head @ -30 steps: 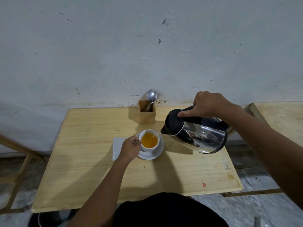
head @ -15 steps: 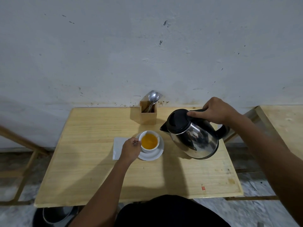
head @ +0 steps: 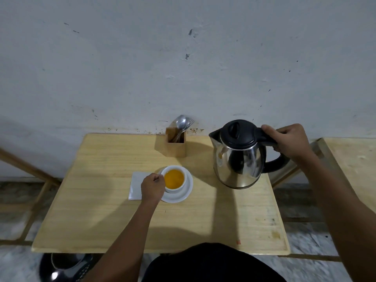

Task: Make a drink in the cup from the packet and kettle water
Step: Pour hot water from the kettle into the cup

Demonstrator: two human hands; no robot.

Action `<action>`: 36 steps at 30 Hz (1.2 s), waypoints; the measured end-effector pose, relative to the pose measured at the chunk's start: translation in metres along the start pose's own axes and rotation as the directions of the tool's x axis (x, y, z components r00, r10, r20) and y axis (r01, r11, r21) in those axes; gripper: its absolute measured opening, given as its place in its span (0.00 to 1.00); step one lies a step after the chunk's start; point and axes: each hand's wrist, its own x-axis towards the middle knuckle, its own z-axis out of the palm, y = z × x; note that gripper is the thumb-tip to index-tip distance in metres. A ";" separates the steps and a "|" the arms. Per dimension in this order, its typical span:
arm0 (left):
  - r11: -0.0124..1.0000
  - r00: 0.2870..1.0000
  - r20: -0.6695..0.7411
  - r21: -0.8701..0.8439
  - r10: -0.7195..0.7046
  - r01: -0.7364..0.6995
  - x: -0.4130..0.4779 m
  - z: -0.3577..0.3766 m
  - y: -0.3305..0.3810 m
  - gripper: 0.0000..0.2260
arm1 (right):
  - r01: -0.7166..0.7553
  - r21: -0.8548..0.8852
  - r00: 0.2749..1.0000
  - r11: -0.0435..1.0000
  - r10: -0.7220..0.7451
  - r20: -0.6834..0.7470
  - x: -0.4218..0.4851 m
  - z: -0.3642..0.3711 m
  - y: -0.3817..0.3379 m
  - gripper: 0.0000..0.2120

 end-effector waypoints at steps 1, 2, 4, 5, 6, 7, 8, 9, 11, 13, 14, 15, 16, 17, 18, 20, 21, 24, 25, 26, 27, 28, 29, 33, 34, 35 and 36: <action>1.000 1.000 -0.024 0.016 0.003 -0.002 -0.002 0.002 0.002 0.14 | 0.004 0.016 1.000 1.000 -0.004 -0.022 0.004 -0.003 0.004 0.30; 1.000 0.999 -0.050 0.028 0.006 -0.004 -0.004 0.005 0.004 0.14 | 0.015 0.020 0.999 1.000 -0.015 -0.037 0.009 -0.005 0.007 0.32; 0.999 0.995 -0.098 0.043 0.009 -0.005 -0.007 0.010 0.007 0.15 | 0.042 0.007 0.997 0.999 -0.042 -0.058 0.017 -0.009 0.012 0.31; 0.999 0.993 -0.121 0.044 0.005 0.000 -0.008 0.012 0.009 0.15 | 0.057 0.001 0.996 0.998 -0.057 -0.061 0.021 -0.010 0.014 0.30; 0.999 0.990 -0.140 0.042 0.000 0.006 -0.009 0.013 0.009 0.15 | 0.065 0.000 0.996 0.998 -0.065 -0.064 0.025 -0.010 0.016 0.30; 0.999 0.987 -0.158 0.038 -0.003 0.010 -0.009 0.015 0.009 0.15 | 0.068 0.005 0.996 0.998 -0.068 -0.066 0.028 -0.011 0.018 0.29; 0.999 0.984 -0.178 0.035 -0.005 0.011 -0.009 0.018 0.009 0.15 | 0.071 0.015 0.996 0.997 -0.070 -0.063 0.033 -0.012 0.021 0.29; 0.999 0.980 -0.197 0.030 -0.010 0.017 -0.009 0.020 0.010 0.14 | 0.073 0.027 0.996 0.997 -0.071 -0.056 0.037 -0.012 0.024 0.29; 0.999 0.975 -0.222 0.025 -0.018 0.024 -0.011 0.023 0.011 0.12 | 0.076 0.035 0.996 0.996 -0.074 -0.045 0.045 -0.012 0.030 0.30; 0.998 0.972 -0.233 0.044 -0.023 0.034 -0.011 0.025 0.012 0.11 | 0.081 0.041 0.996 0.996 -0.079 -0.041 0.053 -0.011 0.035 0.30; 0.997 0.970 -0.241 0.059 -0.024 0.039 -0.010 0.025 0.012 0.11 | 0.082 0.047 0.996 0.996 -0.080 -0.036 0.057 -0.010 0.038 0.30; 0.997 0.968 -0.251 0.069 -0.025 0.043 -0.009 0.026 0.012 0.11 | 0.082 0.054 0.996 0.995 -0.081 -0.027 0.060 -0.009 0.041 0.30; 0.996 0.965 -0.262 0.074 -0.026 0.047 -0.008 0.027 0.011 0.11 | 0.082 0.061 0.997 0.995 -0.081 -0.015 0.062 -0.008 0.044 0.30; 0.995 0.963 -0.268 0.077 -0.034 0.057 -0.007 0.028 0.010 0.12 | 0.080 0.067 0.997 0.995 -0.080 -0.003 0.064 -0.008 0.047 0.30; 0.994 0.961 -0.273 0.083 -0.045 0.070 -0.006 0.029 0.010 0.13 | 0.078 0.072 0.997 0.994 -0.078 0.006 0.066 -0.007 0.051 0.30; 0.992 0.956 -0.285 0.088 -0.063 0.092 -0.005 0.031 0.009 0.14 | 0.078 0.078 0.997 0.994 -0.080 0.017 0.069 -0.006 0.058 0.30; 0.992 0.955 -0.290 0.084 -0.067 0.096 -0.006 0.031 0.009 0.14 | 0.082 0.081 0.996 0.993 -0.083 0.016 0.070 -0.005 0.061 0.30; 0.992 0.948 -0.313 0.085 -0.061 0.091 -0.009 0.034 0.011 0.14 | 0.091 0.102 0.995 0.991 -0.093 0.017 0.076 -0.006 0.067 0.29; 0.993 0.946 -0.319 0.083 -0.054 0.085 -0.010 0.035 0.012 0.14 | 0.094 0.104 0.995 0.990 -0.096 0.021 0.078 -0.006 0.069 0.29; 0.994 0.945 -0.325 0.081 -0.049 0.079 -0.011 0.035 0.012 0.14 | 0.095 0.107 0.995 0.990 -0.098 0.026 0.079 -0.006 0.070 0.28; 0.994 0.944 -0.326 0.078 -0.048 0.077 -0.011 0.035 0.013 0.14 | 0.093 0.110 0.995 0.990 -0.097 0.030 0.080 -0.005 0.072 0.27; 0.993 0.946 -0.320 0.081 -0.050 0.080 -0.010 0.035 0.013 0.13 | 0.091 0.116 0.995 0.989 -0.096 0.036 0.081 -0.005 0.074 0.28; 0.993 0.948 -0.311 0.070 -0.066 0.092 -0.011 0.034 0.013 0.12 | 0.091 0.125 0.994 0.988 -0.097 0.041 0.082 -0.004 0.076 0.29; 0.993 0.957 -0.288 0.097 -0.035 0.065 -0.015 0.033 0.017 0.12 | 0.046 0.181 0.997 0.982 -0.057 0.054 0.081 -0.002 0.091 0.34; 0.990 0.960 -0.279 0.136 -0.002 0.042 -0.016 0.033 0.017 0.12 | 0.030 0.194 0.998 0.980 -0.042 0.055 0.080 -0.002 0.094 0.35; 0.990 0.960 -0.280 0.130 -0.011 0.050 -0.017 0.032 0.017 0.12 | 0.020 0.202 0.998 0.979 -0.032 0.056 0.079 -0.003 0.096 0.34; 0.992 0.959 -0.281 0.104 -0.043 0.075 -0.018 0.031 0.019 0.12 | 0.014 0.204 0.998 0.979 -0.027 0.058 0.079 -0.003 0.097 0.32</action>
